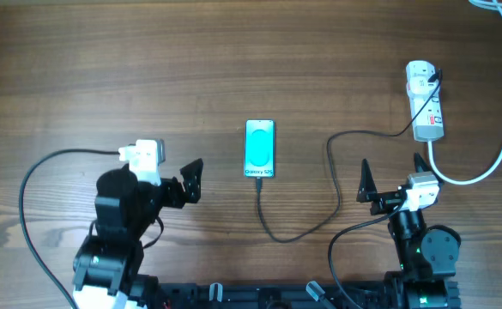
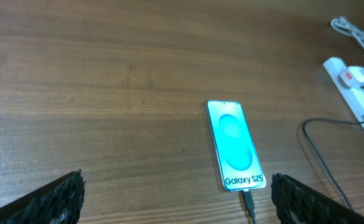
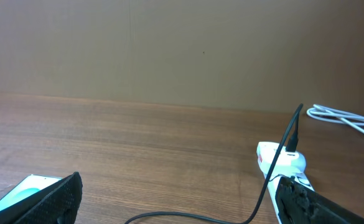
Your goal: Plug charger to phone and switch on socket
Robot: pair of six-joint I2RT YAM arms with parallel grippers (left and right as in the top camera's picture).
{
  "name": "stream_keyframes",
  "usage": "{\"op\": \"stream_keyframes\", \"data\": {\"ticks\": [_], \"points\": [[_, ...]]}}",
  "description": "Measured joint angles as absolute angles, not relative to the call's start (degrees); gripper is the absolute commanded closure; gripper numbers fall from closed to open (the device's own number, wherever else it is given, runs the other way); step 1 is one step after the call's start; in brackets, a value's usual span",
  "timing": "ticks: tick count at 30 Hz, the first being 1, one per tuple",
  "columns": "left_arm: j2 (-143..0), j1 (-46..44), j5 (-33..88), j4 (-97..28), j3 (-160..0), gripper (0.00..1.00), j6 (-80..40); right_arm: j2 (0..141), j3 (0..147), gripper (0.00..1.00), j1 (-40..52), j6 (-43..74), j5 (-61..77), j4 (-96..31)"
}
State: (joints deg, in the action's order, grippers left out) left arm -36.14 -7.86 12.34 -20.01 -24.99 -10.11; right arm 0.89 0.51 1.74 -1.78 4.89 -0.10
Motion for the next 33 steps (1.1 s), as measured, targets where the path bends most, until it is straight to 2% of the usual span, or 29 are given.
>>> {"op": "stream_keyframes", "data": {"ticks": [16,33], "points": [[-13.78,-7.86,12.29,-13.85,-11.44,0.0,-10.13,0.89,0.49,0.0,1.74,-1.8,4.89,-0.1],[-3.55,-4.05,11.81,-5.93,-3.55,0.0,-11.77,0.89,0.49,0.0,1.74,-1.8,4.86,-0.12]]}}
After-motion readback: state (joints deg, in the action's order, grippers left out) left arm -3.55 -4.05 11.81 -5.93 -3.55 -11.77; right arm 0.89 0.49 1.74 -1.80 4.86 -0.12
